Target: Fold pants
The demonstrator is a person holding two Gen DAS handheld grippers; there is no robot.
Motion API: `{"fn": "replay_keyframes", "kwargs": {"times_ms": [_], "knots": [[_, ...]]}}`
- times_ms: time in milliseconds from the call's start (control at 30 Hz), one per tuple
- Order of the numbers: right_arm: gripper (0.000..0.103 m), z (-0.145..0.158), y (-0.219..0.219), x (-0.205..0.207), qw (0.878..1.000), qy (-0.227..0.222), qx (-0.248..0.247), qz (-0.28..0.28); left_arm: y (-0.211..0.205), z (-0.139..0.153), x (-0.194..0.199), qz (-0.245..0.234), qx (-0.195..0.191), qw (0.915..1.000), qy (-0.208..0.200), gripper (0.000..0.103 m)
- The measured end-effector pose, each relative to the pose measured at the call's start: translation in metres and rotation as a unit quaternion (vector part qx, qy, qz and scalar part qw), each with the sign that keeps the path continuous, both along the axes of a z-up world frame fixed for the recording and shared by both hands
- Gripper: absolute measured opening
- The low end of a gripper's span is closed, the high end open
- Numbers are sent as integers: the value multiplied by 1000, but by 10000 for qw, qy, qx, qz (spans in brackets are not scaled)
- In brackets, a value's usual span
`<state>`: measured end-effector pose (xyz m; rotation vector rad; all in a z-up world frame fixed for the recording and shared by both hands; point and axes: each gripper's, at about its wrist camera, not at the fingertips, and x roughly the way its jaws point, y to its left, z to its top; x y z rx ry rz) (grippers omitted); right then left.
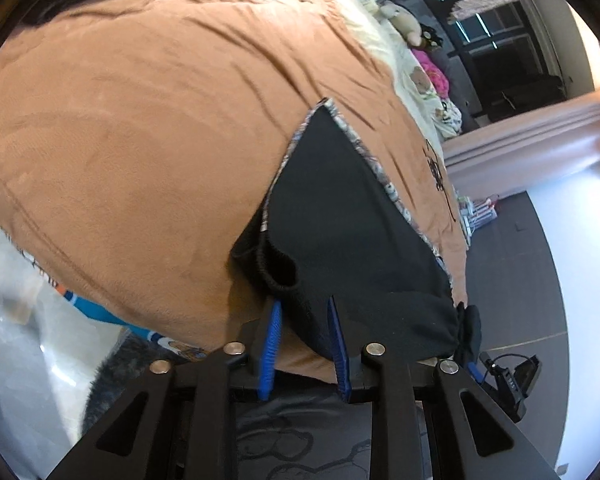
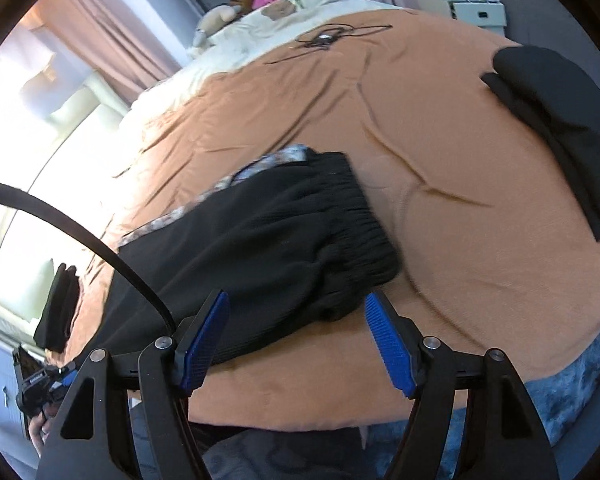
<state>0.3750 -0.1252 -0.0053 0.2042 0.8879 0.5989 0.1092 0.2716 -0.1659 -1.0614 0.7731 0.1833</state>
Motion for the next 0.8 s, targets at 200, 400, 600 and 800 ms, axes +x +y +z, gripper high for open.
{"fn": "replay_keyframes", "kwargs": {"times_ms": [200, 400, 600, 800], "knots": [[70, -8, -5, 0, 9999, 83, 79, -31, 0, 23, 16, -129, 191, 9995, -198, 3], [70, -12, -15, 2, 9996, 203, 105, -153, 12, 24, 21, -20, 209, 9991, -364, 3], [70, -9, -14, 2, 9997, 202, 36, -102, 18, -3, 13, 146, -57, 9996, -244, 3], [70, 3, 35, -13, 9978, 32, -157, 643, 19, 18, 9, 135, 1, 9979, -639, 3]]}}
